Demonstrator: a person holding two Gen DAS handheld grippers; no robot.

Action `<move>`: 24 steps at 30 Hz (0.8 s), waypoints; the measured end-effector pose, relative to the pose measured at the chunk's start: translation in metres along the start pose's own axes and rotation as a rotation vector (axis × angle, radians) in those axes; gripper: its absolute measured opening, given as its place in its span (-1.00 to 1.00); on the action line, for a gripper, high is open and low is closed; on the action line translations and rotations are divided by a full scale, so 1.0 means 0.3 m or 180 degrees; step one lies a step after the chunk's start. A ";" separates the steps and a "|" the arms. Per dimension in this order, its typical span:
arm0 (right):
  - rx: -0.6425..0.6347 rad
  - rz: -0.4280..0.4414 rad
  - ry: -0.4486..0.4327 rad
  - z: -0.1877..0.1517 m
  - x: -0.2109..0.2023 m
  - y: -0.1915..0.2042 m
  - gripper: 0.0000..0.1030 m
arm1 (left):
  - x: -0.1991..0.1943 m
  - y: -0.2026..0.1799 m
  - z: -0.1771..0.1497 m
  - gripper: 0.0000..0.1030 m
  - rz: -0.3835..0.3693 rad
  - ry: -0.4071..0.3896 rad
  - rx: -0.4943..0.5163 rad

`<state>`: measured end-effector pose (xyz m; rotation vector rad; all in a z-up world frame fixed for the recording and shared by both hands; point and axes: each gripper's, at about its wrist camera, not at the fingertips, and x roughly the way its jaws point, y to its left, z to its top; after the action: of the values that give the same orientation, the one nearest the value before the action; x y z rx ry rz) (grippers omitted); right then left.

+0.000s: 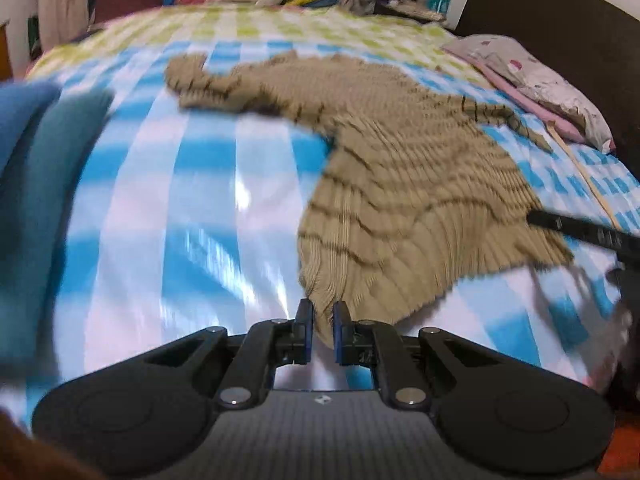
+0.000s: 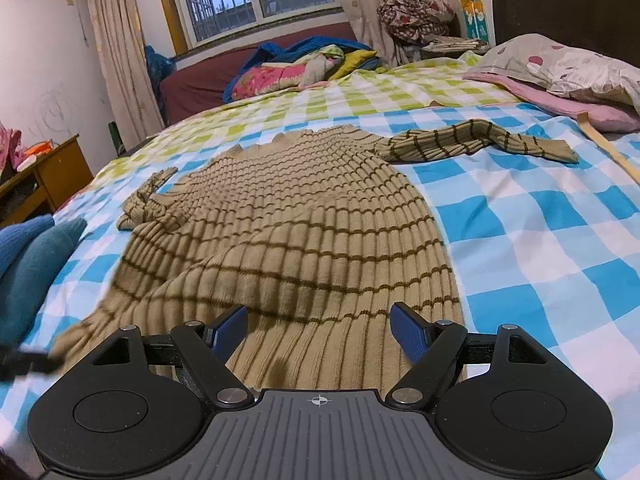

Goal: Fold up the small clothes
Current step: 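Pull the hem with the left tool while the right tool grasps the hem beside it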

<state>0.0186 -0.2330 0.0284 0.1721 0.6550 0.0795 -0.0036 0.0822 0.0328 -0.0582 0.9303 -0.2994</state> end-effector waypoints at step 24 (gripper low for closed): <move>0.0187 -0.0471 0.0613 0.028 0.072 -0.198 -0.72 | 0.151 -0.085 0.032 -0.45 0.0467 -0.0344 0.0092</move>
<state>0.0420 -0.2898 0.0112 0.1732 0.8607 -0.0663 0.0236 0.0445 0.0076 0.0203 0.8182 -0.1718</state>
